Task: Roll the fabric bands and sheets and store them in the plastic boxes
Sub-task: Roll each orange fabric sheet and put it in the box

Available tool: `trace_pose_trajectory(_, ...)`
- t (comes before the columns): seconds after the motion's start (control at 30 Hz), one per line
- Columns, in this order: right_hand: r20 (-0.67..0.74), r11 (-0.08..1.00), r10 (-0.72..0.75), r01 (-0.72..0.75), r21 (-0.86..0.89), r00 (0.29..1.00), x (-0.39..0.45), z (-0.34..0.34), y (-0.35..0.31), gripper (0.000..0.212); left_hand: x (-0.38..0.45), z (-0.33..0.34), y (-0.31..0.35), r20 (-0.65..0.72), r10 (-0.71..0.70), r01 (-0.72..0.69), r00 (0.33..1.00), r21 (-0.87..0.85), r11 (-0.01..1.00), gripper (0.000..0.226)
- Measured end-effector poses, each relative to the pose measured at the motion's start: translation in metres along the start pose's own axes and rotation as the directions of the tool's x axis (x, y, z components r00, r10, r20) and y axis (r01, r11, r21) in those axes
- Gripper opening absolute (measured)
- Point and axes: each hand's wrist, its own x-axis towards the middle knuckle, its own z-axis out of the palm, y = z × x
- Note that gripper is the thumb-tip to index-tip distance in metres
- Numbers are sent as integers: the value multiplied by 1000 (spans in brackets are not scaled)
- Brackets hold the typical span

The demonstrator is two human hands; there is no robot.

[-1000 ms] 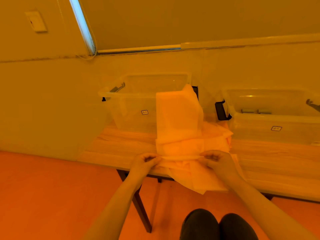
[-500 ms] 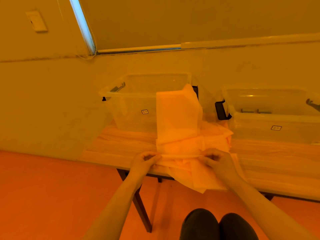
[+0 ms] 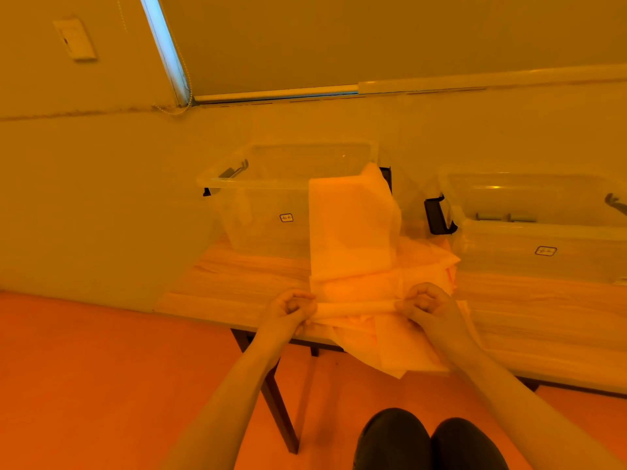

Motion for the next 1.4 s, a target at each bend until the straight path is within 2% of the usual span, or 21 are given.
trace_pose_trajectory(0.13,3,1000,-15,15,-6,1000,-1,3,-1,6,1,-1,-1,16,5,-5,1000,27,1000,10)
trace_pose_trajectory(0.53,-7,989,-21,20,-144,1000,-1,4,1,21,0,-1,0,-5,-7,7,1000,38,999,10)
trace_pose_trajectory(0.77,-43,991,-83,78,-112,996,-2,6,0,10,-1,0,1,-12,1,-1,1000,63,998,8)
trace_pose_trajectory(0.9,-19,983,-100,96,-158,995,0,2,4,8,0,-1,-1,-12,11,-9,1000,91,996,11)
trace_pose_trajectory(1.23,-7,999,-15,15,-39,1000,-4,5,-2,9,0,0,2,42,18,-21,999,77,997,3)
trace_pose_trajectory(1.4,25,993,-52,54,-107,998,-5,6,-2,7,0,-1,2,58,16,-23,998,131,991,15)
